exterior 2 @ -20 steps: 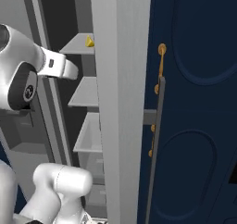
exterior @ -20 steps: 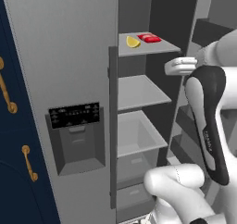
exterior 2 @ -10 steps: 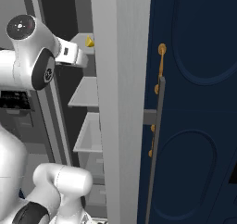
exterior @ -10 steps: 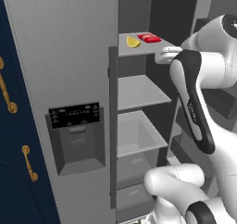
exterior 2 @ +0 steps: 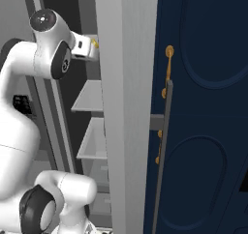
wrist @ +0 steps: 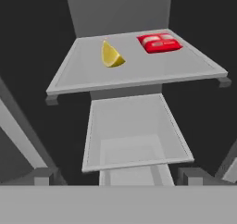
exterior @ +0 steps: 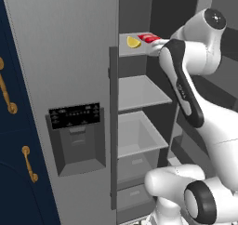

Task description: Grab a lemon wedge from the fridge and one ice cube from the ice bowl, and put them in the glass of lemonade.

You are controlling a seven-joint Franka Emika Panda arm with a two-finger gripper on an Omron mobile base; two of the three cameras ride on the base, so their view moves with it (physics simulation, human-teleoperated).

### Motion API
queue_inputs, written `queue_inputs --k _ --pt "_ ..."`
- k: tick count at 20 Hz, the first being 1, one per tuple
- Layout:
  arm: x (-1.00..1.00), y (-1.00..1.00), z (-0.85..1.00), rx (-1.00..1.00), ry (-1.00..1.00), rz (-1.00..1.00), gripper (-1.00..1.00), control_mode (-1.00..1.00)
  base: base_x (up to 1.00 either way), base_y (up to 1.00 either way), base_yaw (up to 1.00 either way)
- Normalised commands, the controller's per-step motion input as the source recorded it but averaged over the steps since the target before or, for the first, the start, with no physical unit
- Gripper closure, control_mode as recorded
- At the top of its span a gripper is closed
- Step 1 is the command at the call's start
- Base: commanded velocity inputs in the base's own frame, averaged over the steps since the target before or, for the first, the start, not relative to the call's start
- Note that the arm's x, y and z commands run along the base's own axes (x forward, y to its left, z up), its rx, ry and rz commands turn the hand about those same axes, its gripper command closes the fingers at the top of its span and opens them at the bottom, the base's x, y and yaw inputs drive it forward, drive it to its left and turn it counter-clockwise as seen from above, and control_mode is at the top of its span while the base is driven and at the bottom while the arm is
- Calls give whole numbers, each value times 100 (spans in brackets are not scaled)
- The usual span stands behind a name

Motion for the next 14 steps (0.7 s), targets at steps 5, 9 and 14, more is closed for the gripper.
queue_inputs --k 5,9,14 --pt "52 10 -6 0 0 13 -100 -100 0 0 0" --pt "51 16 -19 -5 -1 12 -100 -100 0 0 0" --pt "51 14 -2 -6 0 4 -100 -100 0 0 0"
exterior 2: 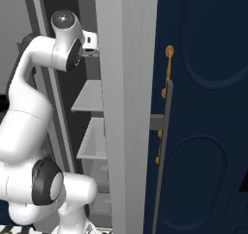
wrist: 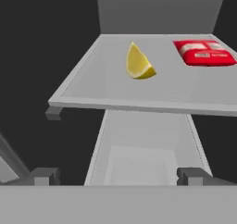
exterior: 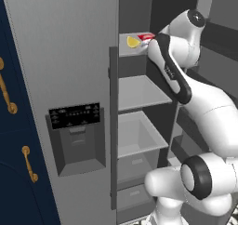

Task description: Grab a lemon wedge from the fridge and one ice cube from the ice bowl, and put them in the glass of lemonade.

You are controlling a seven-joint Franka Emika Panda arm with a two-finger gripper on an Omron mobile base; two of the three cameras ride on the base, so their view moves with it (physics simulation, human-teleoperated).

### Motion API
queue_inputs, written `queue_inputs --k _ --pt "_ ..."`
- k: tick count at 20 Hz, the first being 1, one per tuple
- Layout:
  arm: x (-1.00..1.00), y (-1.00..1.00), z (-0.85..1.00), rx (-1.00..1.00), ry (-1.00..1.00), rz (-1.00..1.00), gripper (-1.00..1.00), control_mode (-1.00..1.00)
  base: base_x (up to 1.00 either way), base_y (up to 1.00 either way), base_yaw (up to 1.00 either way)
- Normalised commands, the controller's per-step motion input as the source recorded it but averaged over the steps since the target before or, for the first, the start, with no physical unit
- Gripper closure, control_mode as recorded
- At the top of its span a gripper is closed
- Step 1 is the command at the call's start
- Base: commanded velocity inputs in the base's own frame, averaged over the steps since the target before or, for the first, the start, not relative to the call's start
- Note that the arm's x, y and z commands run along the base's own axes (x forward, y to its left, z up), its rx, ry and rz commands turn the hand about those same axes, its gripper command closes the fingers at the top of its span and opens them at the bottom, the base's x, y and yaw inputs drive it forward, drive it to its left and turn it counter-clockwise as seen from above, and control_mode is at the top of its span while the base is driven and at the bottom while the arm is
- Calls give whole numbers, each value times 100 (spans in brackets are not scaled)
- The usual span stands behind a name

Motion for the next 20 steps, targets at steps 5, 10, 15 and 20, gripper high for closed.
queue_inputs --k 5,10,15,20 --pt "49 9 0 -4 0 2 -100 -100 0 0 0" --pt "53 0 0 -1 0 0 -100 -100 0 0 0" --pt "60 0 0 0 5 0 -100 -100 0 0 0" --pt "44 -1 0 0 5 0 -100 -100 0 0 0"
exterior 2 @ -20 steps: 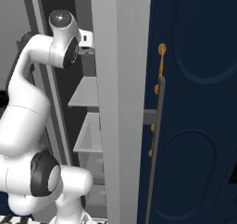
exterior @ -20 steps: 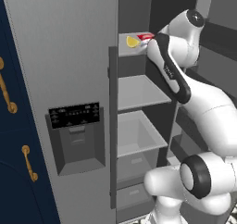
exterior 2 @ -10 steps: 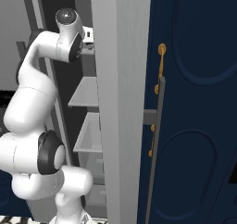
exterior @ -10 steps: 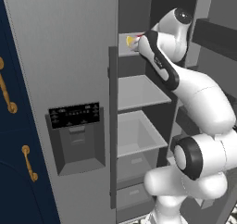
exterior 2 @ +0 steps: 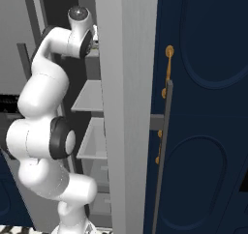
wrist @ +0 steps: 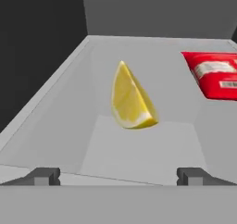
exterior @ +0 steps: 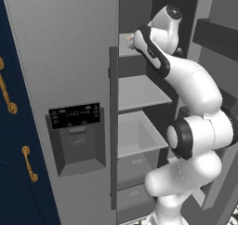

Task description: Grab a lemon wedge from the fridge and one ice cube from the ice bowl, and put them in the glass of lemonade.

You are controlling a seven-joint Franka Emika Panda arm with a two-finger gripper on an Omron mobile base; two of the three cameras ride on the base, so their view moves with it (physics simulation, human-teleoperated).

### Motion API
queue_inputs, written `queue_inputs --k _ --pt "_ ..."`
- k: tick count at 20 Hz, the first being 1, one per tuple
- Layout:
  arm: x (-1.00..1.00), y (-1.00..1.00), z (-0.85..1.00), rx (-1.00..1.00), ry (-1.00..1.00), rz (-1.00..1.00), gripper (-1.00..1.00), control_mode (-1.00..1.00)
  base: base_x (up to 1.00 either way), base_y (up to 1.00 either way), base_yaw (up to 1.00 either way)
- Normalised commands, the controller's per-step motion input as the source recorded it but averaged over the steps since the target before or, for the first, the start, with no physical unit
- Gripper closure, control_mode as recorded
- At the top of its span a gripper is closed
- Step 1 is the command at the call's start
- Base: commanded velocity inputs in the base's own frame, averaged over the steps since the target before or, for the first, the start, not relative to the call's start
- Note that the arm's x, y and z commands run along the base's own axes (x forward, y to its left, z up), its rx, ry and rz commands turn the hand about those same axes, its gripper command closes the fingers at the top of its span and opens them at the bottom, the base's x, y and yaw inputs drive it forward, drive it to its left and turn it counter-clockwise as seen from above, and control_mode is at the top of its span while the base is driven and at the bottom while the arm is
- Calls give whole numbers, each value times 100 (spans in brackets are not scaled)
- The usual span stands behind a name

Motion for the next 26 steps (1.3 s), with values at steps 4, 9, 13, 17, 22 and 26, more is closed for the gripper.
queue_inputs --k 4,9,13,17,22,26 --pt "41 0 0 0 9 0 -100 -100 0 0 0" --pt "43 0 -4 0 11 1 -100 -100 0 0 0" --pt "41 0 -8 0 9 3 -100 -100 0 0 0" --pt "46 0 -6 0 4 1 -100 -100 0 0 0" --pt "31 4 -25 -5 0 1 -100 -100 0 0 0" --pt "5 30 -30 -15 0 1 100 -100 0 0 0"
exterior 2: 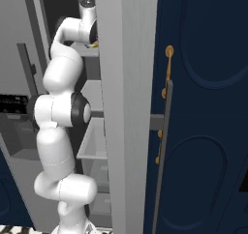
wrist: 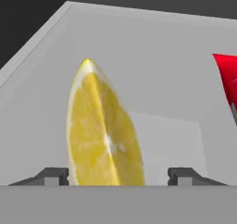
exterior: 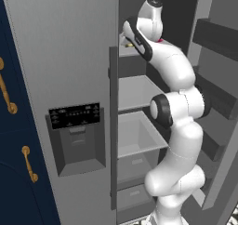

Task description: Grab a lemon wedge from the fridge and one ice cube from the ice bowl, and put them in the glass of lemonade.

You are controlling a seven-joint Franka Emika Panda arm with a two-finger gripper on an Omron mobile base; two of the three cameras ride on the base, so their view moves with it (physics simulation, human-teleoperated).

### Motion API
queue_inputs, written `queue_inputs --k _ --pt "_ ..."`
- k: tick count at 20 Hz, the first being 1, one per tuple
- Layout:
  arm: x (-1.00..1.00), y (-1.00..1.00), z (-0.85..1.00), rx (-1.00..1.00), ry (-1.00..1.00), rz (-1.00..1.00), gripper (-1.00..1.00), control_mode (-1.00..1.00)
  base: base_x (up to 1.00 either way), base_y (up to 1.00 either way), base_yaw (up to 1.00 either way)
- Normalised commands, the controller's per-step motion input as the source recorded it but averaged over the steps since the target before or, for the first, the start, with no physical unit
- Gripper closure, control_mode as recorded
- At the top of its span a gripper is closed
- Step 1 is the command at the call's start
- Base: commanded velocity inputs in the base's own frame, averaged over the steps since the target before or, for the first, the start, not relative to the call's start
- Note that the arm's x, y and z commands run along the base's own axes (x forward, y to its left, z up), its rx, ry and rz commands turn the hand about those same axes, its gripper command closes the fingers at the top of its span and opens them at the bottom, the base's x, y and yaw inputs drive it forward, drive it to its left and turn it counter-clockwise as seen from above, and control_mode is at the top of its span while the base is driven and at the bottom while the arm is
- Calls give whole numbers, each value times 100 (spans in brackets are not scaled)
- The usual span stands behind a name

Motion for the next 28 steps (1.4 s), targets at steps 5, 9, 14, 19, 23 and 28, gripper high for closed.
queue_inputs --k 5,9,14,19,23,28 --pt "8 23 -7 -10 0 0 100 -100 0 0 0" --pt "5 9 -3 -6 0 0 100 -100 0 0 0" --pt "-38 -7 -20 -3 0 0 100 -100 0 0 0" --pt "-98 -22 -14 0 -3 0 100 -100 0 0 0" --pt "-100 -20 -10 4 -29 0 100 -100 0 0 0" --pt "-100 -7 -14 7 -33 0 100 -100 0 0 0"
